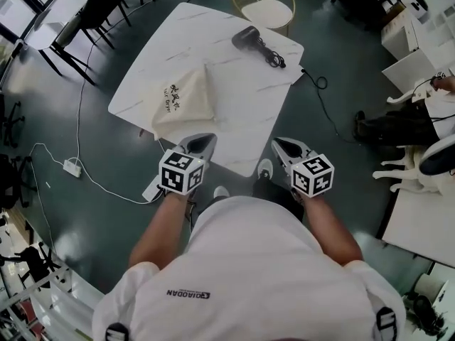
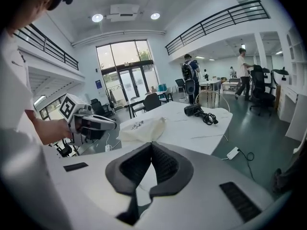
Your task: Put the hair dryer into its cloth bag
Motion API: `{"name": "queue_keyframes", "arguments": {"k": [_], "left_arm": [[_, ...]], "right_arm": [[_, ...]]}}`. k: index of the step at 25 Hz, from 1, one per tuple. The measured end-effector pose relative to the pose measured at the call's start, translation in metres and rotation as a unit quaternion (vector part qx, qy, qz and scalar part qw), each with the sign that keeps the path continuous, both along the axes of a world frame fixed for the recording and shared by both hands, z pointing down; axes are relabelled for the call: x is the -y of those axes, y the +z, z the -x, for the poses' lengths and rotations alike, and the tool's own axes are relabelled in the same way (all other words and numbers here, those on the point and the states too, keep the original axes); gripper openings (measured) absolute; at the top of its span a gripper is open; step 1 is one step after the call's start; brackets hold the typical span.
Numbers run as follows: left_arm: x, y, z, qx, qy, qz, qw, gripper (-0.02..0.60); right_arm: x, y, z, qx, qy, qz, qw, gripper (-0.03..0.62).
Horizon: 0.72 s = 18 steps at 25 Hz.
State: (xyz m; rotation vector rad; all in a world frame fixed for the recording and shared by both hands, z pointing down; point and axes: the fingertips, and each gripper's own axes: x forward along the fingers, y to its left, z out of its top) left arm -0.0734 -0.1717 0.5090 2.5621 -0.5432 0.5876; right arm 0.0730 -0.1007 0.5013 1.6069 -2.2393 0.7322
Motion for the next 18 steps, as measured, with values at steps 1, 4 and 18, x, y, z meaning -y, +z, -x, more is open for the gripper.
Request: {"name": "queue_keyframes", "arguments": {"k": [1, 4, 18], "left_arm": [[0.003, 0.001, 0.003, 0.001, -0.010, 0.001, 0.9999, 0.029], [0.012, 0.007, 0.009, 0.013, -0.041, 0.004, 0.9991, 0.029], [0.063, 0.035, -0.033, 0.033, -0.202, 0.054, 0.9774, 0.029]], "right_arm": [[0.006, 0.000, -0.003, -0.002, -0.006, -0.001, 1.000, 0.021], [0.031, 0.001, -0.015, -0.004, -0.026, -0.006, 1.000, 0.021], [0.187, 0.050, -0.135, -0.048, -0.086, 0.007, 0.995, 0.023]]}}
